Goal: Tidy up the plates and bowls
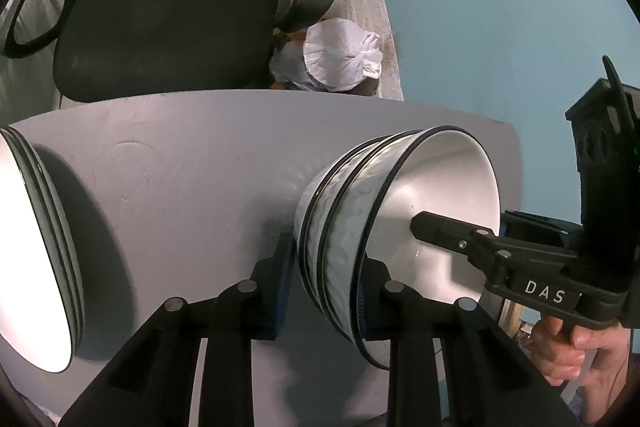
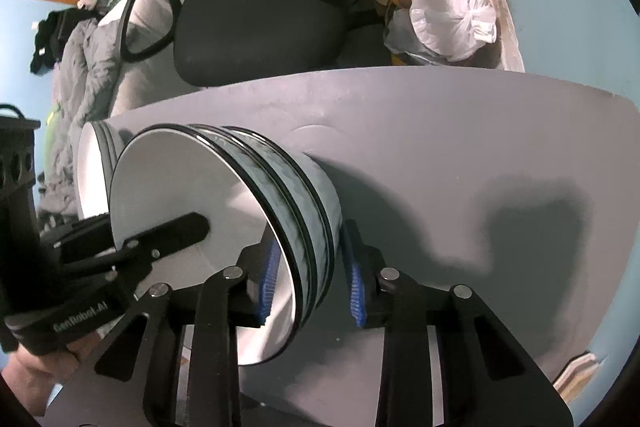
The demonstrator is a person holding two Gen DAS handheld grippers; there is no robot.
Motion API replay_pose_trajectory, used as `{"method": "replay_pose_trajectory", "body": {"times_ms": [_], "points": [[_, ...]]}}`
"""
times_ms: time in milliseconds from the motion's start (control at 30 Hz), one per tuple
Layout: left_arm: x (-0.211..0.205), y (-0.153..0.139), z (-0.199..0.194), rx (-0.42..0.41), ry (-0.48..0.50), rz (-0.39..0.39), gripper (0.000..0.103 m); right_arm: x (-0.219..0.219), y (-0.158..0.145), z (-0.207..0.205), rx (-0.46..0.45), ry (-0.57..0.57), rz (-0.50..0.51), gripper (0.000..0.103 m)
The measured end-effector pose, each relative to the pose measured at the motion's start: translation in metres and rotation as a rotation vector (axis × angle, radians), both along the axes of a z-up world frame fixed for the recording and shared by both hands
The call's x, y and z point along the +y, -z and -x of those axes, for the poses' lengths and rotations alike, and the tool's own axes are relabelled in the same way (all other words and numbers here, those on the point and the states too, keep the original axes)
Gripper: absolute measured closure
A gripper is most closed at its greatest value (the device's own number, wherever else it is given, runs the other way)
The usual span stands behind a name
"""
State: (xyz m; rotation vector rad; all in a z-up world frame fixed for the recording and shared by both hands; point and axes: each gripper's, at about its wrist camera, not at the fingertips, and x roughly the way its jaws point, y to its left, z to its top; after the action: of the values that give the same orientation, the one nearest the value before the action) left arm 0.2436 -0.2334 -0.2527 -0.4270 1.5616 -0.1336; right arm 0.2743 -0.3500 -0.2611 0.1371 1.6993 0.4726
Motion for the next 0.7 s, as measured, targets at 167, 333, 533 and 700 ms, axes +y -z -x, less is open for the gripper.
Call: {"method": "replay_pose_trajectory", "body": {"times_ms": [167, 333, 533, 700], "points": [[0.003, -0.001, 0.002, 0.004, -0.006, -0.01, 0.08, 0.004, -0.002, 0.001, -0.005, -0.044, 0.016, 0.078], [0.021, -0.002, 0.012, 0.021, -0.019, -0.012, 0.081, 0.016, 0.002, 0.01, 0.021, -0.053, -0.009, 0.078], [0.046, -0.003, 0.032, 0.041, -0.04, -0.024, 0.082, 0.044, 0.003, 0.023, 0.026, -0.076, -0.017, 0.078], [0.063, -0.003, 0.049, 0.055, -0.065, -0.027, 0.082, 0.067, 0.005, 0.035, 0.032, -0.114, -0.018, 0.079]]}}
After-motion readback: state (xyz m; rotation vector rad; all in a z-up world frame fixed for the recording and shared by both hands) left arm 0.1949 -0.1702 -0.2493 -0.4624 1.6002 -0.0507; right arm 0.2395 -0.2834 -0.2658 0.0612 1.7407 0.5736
